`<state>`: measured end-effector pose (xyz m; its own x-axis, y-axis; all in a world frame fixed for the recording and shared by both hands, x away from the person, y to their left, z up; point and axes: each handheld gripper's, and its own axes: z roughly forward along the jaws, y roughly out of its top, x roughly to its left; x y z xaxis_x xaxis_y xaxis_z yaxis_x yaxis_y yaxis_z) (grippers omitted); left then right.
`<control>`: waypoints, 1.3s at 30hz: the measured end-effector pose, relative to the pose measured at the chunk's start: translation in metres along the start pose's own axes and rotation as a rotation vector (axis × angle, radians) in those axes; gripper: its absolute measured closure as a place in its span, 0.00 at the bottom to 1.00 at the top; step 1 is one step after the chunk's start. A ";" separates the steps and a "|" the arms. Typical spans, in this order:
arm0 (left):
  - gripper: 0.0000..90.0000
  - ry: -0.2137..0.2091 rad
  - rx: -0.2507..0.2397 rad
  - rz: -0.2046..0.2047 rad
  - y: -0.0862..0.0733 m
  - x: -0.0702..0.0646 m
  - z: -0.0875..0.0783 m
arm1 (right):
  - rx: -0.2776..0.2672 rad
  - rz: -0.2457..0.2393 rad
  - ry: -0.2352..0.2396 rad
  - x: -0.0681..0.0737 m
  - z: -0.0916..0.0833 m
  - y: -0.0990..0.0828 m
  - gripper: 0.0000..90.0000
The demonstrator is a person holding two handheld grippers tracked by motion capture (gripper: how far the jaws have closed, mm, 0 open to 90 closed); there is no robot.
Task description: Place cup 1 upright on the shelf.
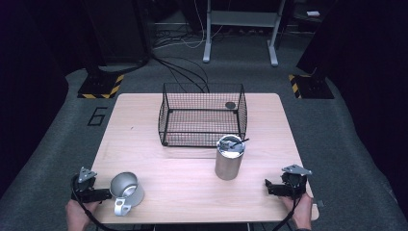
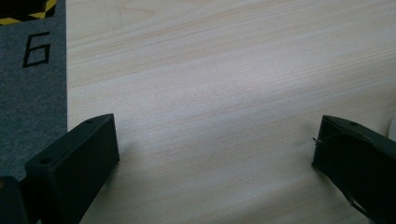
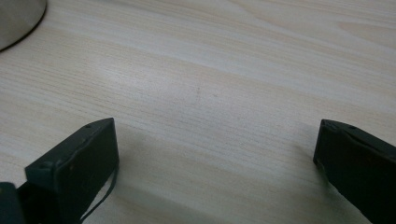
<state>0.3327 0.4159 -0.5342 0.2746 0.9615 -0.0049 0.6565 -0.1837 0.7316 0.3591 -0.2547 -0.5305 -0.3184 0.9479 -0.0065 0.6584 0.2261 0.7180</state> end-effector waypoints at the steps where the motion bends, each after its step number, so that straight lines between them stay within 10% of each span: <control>1: 0.00 0.001 0.000 0.001 0.000 0.000 0.000 | 0.000 0.001 -0.001 0.000 0.000 0.000 0.00; 22: 0.00 0.010 -0.001 -0.005 0.002 -0.001 0.002 | 0.038 0.053 -0.036 0.004 -0.002 0.003 0.00; 39: 0.00 0.015 -0.002 -0.010 0.002 -0.001 0.002 | -0.061 -0.039 0.103 0.038 -0.050 0.025 0.00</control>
<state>0.3349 0.4141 -0.5341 0.2572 0.9664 -0.0020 0.6577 -0.1735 0.7330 0.3289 -0.2243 -0.4782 -0.4139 0.9097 0.0340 0.6023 0.2457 0.7595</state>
